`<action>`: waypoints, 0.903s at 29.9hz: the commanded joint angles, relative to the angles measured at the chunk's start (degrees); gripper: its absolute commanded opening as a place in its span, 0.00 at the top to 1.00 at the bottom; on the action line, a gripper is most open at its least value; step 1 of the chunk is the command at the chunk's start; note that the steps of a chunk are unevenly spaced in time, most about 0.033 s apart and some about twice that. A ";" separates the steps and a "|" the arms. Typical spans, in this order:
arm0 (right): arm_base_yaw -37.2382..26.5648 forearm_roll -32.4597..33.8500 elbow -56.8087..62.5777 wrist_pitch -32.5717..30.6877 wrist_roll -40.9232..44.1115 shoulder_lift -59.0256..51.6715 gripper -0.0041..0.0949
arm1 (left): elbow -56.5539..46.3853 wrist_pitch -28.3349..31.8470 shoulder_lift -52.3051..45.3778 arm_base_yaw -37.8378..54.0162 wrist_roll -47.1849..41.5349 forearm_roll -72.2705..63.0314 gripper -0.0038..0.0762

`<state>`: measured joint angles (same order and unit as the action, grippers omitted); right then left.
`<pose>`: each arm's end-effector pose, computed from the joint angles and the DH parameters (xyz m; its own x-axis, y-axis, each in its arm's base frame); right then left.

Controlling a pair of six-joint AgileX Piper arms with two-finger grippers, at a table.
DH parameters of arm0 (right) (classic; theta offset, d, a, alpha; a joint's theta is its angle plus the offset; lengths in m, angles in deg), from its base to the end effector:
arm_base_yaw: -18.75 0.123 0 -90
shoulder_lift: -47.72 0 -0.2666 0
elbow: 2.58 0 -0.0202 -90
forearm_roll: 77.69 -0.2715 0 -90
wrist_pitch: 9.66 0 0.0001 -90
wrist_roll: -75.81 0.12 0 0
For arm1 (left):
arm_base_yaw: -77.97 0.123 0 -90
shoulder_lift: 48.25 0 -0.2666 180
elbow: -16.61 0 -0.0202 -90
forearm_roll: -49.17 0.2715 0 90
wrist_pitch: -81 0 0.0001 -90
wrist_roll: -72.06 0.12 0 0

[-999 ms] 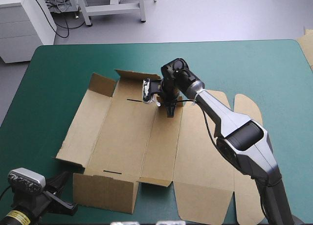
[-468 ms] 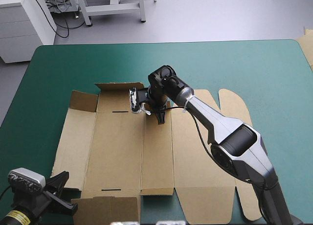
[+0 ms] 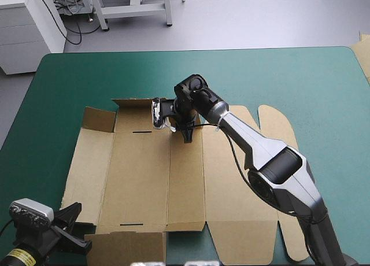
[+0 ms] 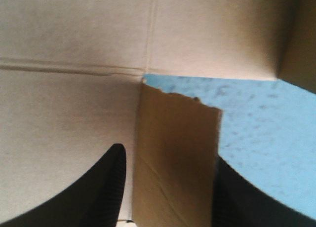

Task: Fold the box

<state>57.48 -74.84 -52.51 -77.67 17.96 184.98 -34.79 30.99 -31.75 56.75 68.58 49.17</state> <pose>0.4060 0.3185 0.2278 0.1565 -0.9712 -0.1797 -0.9220 -0.0783 -0.3793 0.0879 -0.0341 0.2633 -0.4575 0.1125 -0.8821 0.3348 0.9408 -0.0536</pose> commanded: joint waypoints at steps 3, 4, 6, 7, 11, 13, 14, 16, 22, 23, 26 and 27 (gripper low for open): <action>0.02 1.22 -10.03 -1.36 4.15 -3.91 0.52 | 1.50 4.08 1.06 -0.09 -0.52 -0.92 0.96; 0.02 1.10 -11.93 -2.54 4.81 -3.91 0.52 | 1.50 4.08 1.06 -0.09 -0.52 -0.92 0.96; 0.02 0.90 -15.22 -3.72 7.50 -3.91 0.52 | 1.50 4.08 1.06 -0.09 -0.52 -0.92 0.96; 0.02 0.90 -16.65 -3.72 9.93 -4.30 0.52 | 1.50 4.08 1.06 -0.09 -0.52 -0.92 0.96; 0.02 0.90 -19.07 -3.72 14.05 -6.86 0.54 | 1.50 4.08 1.06 -0.09 -0.52 -0.92 0.96; 0.02 0.90 -19.17 -3.72 16.38 -8.62 0.57 | 1.50 4.08 1.06 -0.09 -0.52 -0.92 0.96; 0.02 0.90 -19.17 -3.72 18.05 -9.66 0.59 | 1.50 4.08 1.06 -0.09 -0.52 -0.92 0.96; 0.02 1.07 -19.17 -3.72 21.91 -11.52 0.66 | 1.50 4.08 1.06 -0.09 -0.52 -0.92 0.96; 0.02 1.21 -19.17 -3.72 30.79 -18.55 0.98 | 1.50 4.08 1.06 -0.09 -0.15 -0.92 0.96; 0.02 1.49 -19.17 -3.72 31.88 -19.50 0.97 | 1.50 4.08 1.06 -0.09 -0.15 -0.92 0.96; 0.02 5.05 -18.49 -3.72 35.91 -22.93 0.97 | 1.50 4.08 1.06 -0.09 -0.15 -0.92 0.96; 0.02 6.47 -17.91 -3.72 37.01 -24.29 0.97 | 1.50 4.08 1.06 -0.09 -0.15 -0.92 0.96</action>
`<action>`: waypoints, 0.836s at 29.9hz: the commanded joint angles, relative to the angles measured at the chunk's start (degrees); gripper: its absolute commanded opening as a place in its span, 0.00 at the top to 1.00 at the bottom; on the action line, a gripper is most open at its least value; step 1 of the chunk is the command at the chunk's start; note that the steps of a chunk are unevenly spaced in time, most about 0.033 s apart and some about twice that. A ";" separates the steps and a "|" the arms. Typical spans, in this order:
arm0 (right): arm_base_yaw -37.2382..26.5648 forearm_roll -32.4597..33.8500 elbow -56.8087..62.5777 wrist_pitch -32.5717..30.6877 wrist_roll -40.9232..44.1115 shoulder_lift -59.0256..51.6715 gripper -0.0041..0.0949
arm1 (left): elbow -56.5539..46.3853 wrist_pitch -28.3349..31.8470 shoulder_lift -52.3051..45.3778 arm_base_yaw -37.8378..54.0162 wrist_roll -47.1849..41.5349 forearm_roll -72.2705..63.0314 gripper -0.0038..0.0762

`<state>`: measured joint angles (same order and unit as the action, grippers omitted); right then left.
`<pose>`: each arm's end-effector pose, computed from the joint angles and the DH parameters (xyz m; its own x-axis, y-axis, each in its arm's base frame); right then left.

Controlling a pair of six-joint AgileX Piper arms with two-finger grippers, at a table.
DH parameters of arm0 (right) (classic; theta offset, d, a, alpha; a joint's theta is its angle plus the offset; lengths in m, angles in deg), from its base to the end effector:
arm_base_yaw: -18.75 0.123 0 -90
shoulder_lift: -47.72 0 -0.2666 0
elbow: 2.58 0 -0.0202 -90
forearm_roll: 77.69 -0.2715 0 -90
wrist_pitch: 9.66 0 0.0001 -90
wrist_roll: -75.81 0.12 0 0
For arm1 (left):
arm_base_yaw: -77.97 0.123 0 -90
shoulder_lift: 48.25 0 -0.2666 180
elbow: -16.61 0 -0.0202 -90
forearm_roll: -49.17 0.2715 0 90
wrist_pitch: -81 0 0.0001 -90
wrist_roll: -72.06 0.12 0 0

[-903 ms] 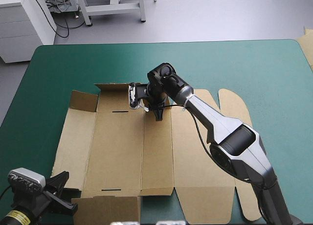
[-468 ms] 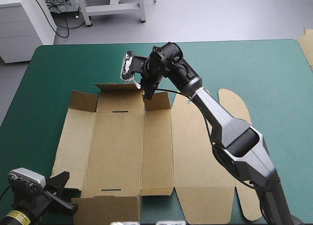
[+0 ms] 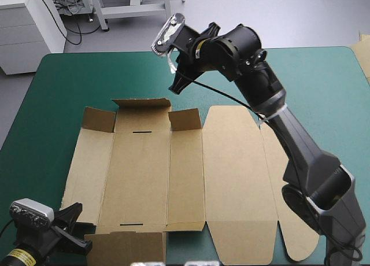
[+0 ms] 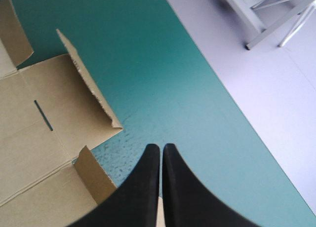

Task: Fold the box

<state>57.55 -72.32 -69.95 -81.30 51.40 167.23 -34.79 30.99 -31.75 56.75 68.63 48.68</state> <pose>0.3439 0.2628 0.4712 -0.1390 -0.6742 -0.7254 -0.6990 0.5856 -0.4103 0.0876 -0.0349 0.2633 -0.4594 0.1083 -0.8816 0.3381 0.9392 -0.0608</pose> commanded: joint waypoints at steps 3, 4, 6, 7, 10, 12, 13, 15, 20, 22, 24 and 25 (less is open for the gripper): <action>-0.05 6.85 3.64 -0.20 6.25 -11.18 0.97 | 1.50 4.08 1.06 -0.09 -0.11 -0.44 0.96; -0.05 7.05 6.02 -0.20 6.93 -13.18 0.97 | 1.50 4.08 1.06 -0.09 -0.11 -0.44 0.96; -0.05 6.83 11.87 -0.20 8.19 -17.73 0.97 | 1.50 4.08 1.06 -0.09 -0.11 -0.44 0.96; -0.05 6.83 15.25 -0.20 8.95 -19.68 0.97 | 1.50 4.08 1.06 -0.09 -0.11 -0.44 0.96; -0.05 6.52 25.73 -0.09 9.93 -27.14 0.97 | 1.50 4.08 1.06 -0.09 -0.11 -0.44 0.96; -0.05 6.52 33.48 -0.09 11.59 -32.07 0.97 | 1.50 4.08 1.06 -0.09 -0.11 -0.44 0.96; -0.05 6.52 36.62 0.03 12.01 -34.02 0.97 | 1.50 4.08 1.06 -0.09 -0.11 -0.44 0.96; -0.05 6.62 44.47 1.27 13.94 -38.91 0.97 | 1.50 4.08 1.06 -0.09 -0.11 -0.44 0.96; -0.05 6.36 63.63 6.63 18.43 -50.47 0.97 | 1.50 4.08 1.06 -0.09 -0.11 -0.44 0.96; -0.05 5.76 69.39 8.56 20.02 -54.90 0.97 | 1.50 4.08 1.06 -0.09 -0.11 -0.44 0.96; -0.05 5.05 76.33 10.45 21.90 -59.82 0.97 | 1.50 4.08 1.06 -0.09 -0.11 -0.44 0.96; -0.05 4.97 79.62 11.24 22.51 -61.79 0.97 | 1.50 4.08 1.06 -0.09 -0.11 -0.44 0.96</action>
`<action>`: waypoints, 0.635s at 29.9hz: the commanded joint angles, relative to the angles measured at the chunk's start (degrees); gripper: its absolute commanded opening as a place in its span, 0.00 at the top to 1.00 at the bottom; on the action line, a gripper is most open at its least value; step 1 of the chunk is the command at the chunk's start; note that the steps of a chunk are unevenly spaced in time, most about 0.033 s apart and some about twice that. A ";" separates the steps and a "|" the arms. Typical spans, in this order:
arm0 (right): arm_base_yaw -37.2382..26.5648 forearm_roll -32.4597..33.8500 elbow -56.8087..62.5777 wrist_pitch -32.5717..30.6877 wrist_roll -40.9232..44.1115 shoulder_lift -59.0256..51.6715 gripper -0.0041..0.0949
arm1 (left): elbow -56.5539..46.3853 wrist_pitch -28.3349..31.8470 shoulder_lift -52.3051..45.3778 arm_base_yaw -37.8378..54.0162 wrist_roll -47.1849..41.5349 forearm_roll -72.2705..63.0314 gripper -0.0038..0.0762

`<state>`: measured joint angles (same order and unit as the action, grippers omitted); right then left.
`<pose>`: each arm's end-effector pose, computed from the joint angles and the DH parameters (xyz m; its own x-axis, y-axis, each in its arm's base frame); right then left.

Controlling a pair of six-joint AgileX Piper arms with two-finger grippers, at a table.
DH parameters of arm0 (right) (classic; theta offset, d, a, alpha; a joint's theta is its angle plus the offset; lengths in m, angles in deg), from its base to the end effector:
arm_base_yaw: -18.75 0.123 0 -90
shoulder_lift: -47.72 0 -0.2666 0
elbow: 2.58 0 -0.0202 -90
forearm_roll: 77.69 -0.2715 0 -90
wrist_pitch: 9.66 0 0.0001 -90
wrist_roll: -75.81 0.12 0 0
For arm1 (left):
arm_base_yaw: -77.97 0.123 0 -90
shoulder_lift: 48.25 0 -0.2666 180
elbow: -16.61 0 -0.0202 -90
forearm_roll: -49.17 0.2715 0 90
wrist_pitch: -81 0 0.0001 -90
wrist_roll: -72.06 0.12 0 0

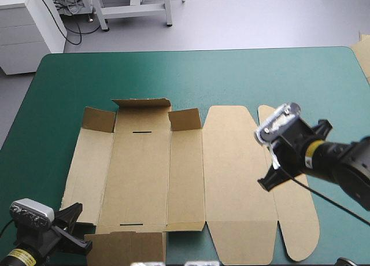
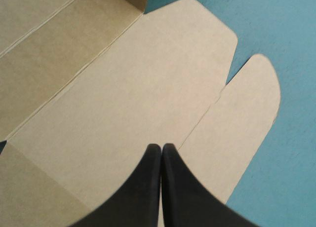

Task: Fold the box

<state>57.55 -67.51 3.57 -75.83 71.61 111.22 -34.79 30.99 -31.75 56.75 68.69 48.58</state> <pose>0.1770 0.1174 0.3904 -0.4728 -0.5640 -0.6770 -0.6051 0.7663 -0.2159 0.0876 -0.0350 0.2633 -0.4595 0.1083 -0.8816 0.3391 0.9387 -0.0615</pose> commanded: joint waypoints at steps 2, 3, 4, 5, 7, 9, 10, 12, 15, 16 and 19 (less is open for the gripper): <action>-0.05 -0.40 12.52 7.67 3.51 -10.65 0.97 | 1.50 4.08 1.06 -0.09 -0.17 -0.33 0.96; -0.05 -0.72 14.95 8.45 4.20 -12.56 0.97 | 1.50 4.08 1.06 -0.09 -0.17 -0.33 0.96; -0.05 -0.98 18.54 9.35 4.20 -15.44 0.97 | 1.50 4.08 1.06 -0.09 -0.17 -0.33 0.96; -0.05 -0.98 20.83 9.72 4.20 -17.32 0.97 | 1.50 4.08 1.06 -0.09 -0.17 -0.33 0.96; -0.05 -0.98 25.68 10.50 5.39 -21.93 0.97 | 1.50 4.08 1.06 -0.09 -0.17 -0.33 0.96; -0.05 -0.98 30.48 11.70 7.28 -26.53 0.97 | 1.50 4.08 1.06 -0.09 -0.17 -0.33 0.96; -0.05 -0.98 32.20 11.98 7.98 -28.32 0.97 | 1.50 4.16 1.06 -0.09 -0.17 -0.33 0.96; -0.05 -0.98 35.94 12.53 9.45 -32.89 0.97 | 1.50 4.30 1.06 -0.09 -0.17 -0.33 0.96; -0.05 -0.98 40.46 13.86 10.26 -39.22 0.97 | 1.50 4.30 1.06 -0.09 -0.17 -0.33 0.96; -0.05 -0.80 40.66 14.32 10.51 -41.22 0.97 | 1.50 4.30 1.06 -0.09 -0.17 -0.33 0.96; -0.05 -0.12 40.53 15.32 11.56 -46.80 0.97 | 1.50 4.17 1.06 -0.09 -0.17 -0.45 0.96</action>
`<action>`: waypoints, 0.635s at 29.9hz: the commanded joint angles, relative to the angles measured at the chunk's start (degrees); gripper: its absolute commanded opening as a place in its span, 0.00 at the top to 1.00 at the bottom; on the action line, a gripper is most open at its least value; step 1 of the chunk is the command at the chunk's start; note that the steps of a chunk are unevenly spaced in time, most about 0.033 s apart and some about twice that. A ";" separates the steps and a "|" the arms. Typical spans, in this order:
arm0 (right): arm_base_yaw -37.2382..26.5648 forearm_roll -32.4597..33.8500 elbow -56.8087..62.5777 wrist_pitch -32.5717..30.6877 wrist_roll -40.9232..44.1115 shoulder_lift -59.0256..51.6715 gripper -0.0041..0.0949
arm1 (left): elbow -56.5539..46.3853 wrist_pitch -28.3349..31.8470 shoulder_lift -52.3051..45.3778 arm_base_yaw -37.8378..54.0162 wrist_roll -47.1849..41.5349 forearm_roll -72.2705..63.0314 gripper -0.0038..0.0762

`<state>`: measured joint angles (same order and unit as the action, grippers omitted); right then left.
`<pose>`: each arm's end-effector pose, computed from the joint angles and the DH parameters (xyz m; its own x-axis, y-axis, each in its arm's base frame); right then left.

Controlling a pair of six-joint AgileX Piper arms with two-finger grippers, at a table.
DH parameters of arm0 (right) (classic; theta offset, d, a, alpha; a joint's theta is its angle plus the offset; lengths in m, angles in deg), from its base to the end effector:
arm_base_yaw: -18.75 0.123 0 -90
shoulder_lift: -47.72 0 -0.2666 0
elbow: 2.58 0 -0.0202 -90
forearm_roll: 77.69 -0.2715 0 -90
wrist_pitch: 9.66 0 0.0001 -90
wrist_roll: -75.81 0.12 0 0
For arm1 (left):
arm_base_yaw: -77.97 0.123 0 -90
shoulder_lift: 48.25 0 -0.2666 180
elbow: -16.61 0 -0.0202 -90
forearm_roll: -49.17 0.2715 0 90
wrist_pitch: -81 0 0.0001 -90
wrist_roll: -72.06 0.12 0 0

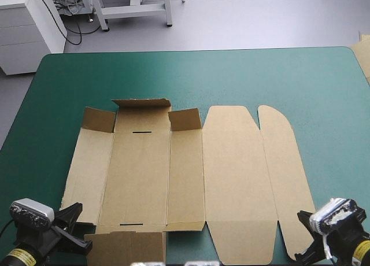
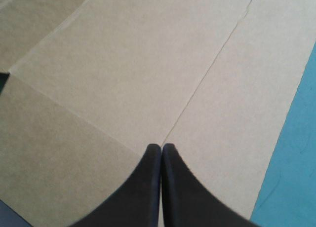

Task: Fold the box

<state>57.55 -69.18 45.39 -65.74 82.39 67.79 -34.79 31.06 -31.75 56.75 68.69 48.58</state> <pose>0.0815 0.0466 0.2684 -0.4507 -0.3222 -0.8325 -0.5284 0.8479 -0.0421 0.0877 -0.0350 0.2635 -0.4585 0.1079 -0.8821 0.3392 0.9387 -0.0615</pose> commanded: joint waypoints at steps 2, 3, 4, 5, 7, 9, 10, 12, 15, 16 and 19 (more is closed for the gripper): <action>-0.05 1.85 -1.29 4.86 0.77 -6.07 0.97 | 1.50 4.10 1.06 -0.09 -0.17 -0.72 0.96; -0.05 1.85 -1.29 4.48 0.77 -7.08 0.97 | 1.50 4.10 1.06 -0.09 -0.17 -0.83 0.96; -0.05 1.85 -1.29 3.91 0.77 -8.30 0.97 | 1.50 4.10 1.06 -0.09 -0.17 -0.83 0.94; -0.05 1.85 -1.29 3.93 0.77 -8.99 0.97 | 1.50 4.10 1.06 -0.09 -0.17 -0.94 0.92; -0.05 1.74 -1.29 4.15 0.77 -10.16 0.97 | 1.50 4.10 1.06 -0.09 0.25 -1.19 0.83; -0.05 1.74 -1.29 4.26 0.77 -10.35 0.97 | 1.50 4.10 1.06 -0.09 0.36 -1.19 0.70; -0.05 1.74 -1.29 4.26 0.77 -10.35 0.97 | 1.50 4.10 1.06 -0.09 0.36 -1.27 0.61; -0.05 1.74 -1.19 4.93 0.77 -10.35 0.97 | 1.50 4.10 1.06 -0.09 0.36 -1.27 0.42; -0.05 1.85 -1.19 6.02 0.77 -10.35 0.97 | 1.50 4.67 1.06 -0.09 0.15 -1.04 0.30; -0.05 1.85 -1.19 6.58 0.77 -10.35 0.97 | 1.50 4.67 1.06 -0.09 -0.45 -1.04 0.31; -0.05 1.75 -1.19 8.26 0.77 -10.35 0.97 | 1.50 5.91 1.06 -0.09 -0.98 -3.02 0.32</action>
<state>57.55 -68.18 45.39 -63.30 83.17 56.48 -34.79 31.90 -31.75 56.75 68.48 47.50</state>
